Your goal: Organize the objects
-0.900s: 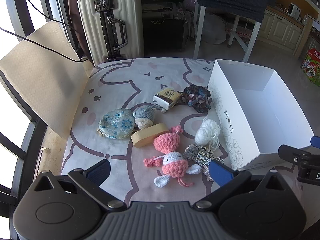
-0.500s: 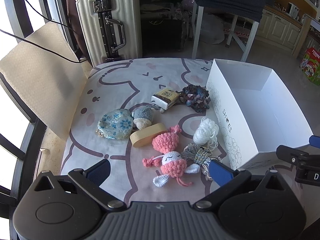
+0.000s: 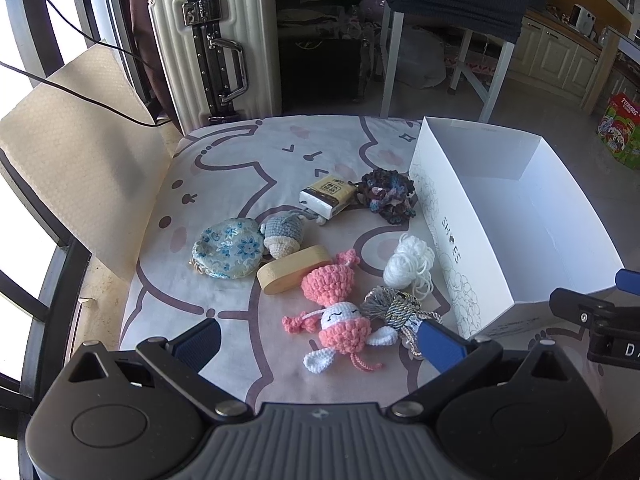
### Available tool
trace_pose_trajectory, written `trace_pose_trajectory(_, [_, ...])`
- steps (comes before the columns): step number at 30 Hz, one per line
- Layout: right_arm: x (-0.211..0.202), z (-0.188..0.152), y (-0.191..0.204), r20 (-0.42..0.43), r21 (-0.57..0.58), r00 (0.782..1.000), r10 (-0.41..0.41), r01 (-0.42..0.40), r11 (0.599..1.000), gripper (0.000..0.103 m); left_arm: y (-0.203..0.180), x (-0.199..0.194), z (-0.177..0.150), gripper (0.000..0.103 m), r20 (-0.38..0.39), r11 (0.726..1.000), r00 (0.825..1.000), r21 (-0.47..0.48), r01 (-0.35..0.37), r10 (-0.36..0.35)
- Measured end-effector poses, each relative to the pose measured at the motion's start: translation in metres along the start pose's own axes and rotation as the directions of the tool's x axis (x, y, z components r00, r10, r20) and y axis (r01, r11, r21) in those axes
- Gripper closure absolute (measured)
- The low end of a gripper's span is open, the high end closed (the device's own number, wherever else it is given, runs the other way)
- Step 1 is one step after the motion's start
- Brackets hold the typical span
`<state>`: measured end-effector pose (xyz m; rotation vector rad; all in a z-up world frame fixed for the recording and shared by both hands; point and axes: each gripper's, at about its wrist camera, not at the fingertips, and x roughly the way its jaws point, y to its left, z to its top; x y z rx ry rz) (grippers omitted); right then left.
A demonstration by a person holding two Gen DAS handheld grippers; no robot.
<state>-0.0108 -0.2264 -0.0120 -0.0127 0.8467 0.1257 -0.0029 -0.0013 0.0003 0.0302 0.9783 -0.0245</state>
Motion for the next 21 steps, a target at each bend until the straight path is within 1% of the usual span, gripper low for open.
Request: trace_pose_trajectory(21, [-0.0012, 0.0007, -0.0005, -0.003, -0.002, 1.0, 0.004, -0.004, 1.0, 0.0, -0.0018, 0.0002, 0.0005, 0.0, -0.001, 1.0, 1.0, 0.006, 0.002, -0.002])
